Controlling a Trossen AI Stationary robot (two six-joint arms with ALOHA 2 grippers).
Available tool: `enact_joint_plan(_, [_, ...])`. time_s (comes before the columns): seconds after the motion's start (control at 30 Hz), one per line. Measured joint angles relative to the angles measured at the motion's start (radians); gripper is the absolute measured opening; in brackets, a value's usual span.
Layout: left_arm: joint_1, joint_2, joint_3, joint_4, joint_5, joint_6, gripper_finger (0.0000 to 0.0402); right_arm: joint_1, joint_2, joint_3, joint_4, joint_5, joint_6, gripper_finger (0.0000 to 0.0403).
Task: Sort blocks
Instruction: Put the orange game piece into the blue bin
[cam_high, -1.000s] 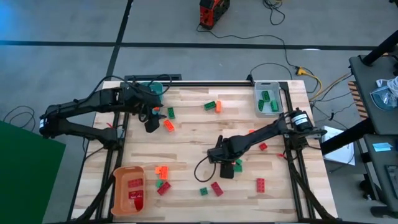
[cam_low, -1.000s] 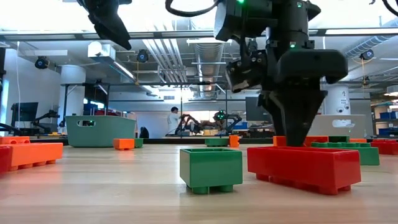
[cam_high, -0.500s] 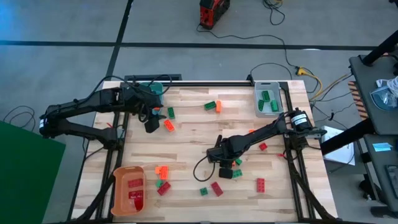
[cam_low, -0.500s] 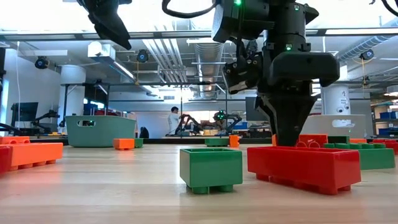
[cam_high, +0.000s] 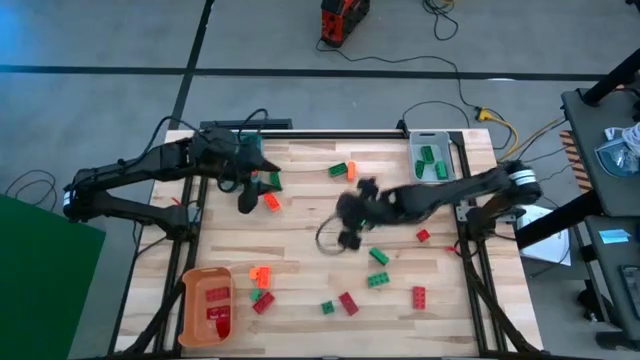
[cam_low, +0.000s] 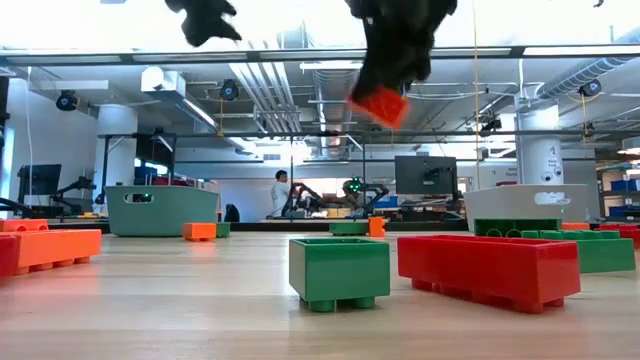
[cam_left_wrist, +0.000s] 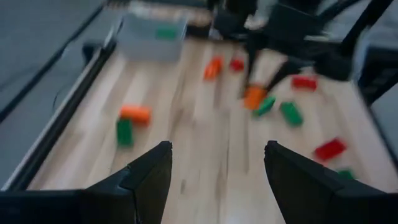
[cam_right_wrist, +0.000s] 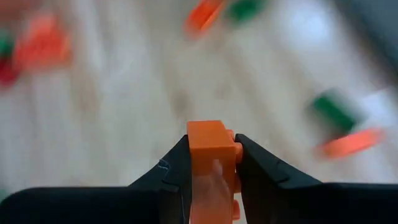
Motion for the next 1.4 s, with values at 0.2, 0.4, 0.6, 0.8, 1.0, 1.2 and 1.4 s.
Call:
enact_joint_plan(0.2, [0.000,0.016,0.000,0.202,0.014,0.004,0.0231,-0.170,-0.170,-0.074,0.410,-0.036,-0.060,0.0085])
enact_joint_plan(0.4, [0.000,0.036,0.000,0.384,-0.010,-0.012,0.0231,-0.241,-0.200,-0.142,0.946,-0.244,-0.076,0.0085])
enact_joint_plan(0.6, [0.000,0.074,0.000,0.545,-0.023,-0.043,0.0231,-0.238,-0.158,-0.146,1.320,-0.326,-0.113,0.0085])
enact_joint_plan(0.8, [0.000,0.130,0.000,0.709,0.021,-0.092,0.0231,-0.238,-0.118,-0.129,1.549,-0.378,-0.153,0.0085])
enact_joint_plan(1.0, [0.000,0.205,0.000,0.909,0.116,-0.189,0.0231,-0.239,-0.100,-0.126,1.536,-0.377,-0.236,0.0085])
enact_joint_plan(1.2, [0.000,0.271,-0.002,1.111,0.217,-0.316,0.0231,-0.252,-0.101,-0.124,1.547,-0.381,-0.237,0.0085])
enact_joint_plan(1.4, [0.001,0.290,-0.002,1.152,0.162,-0.369,0.0231,-0.252,-0.101,-0.124,1.501,-0.381,-0.243,0.0085])
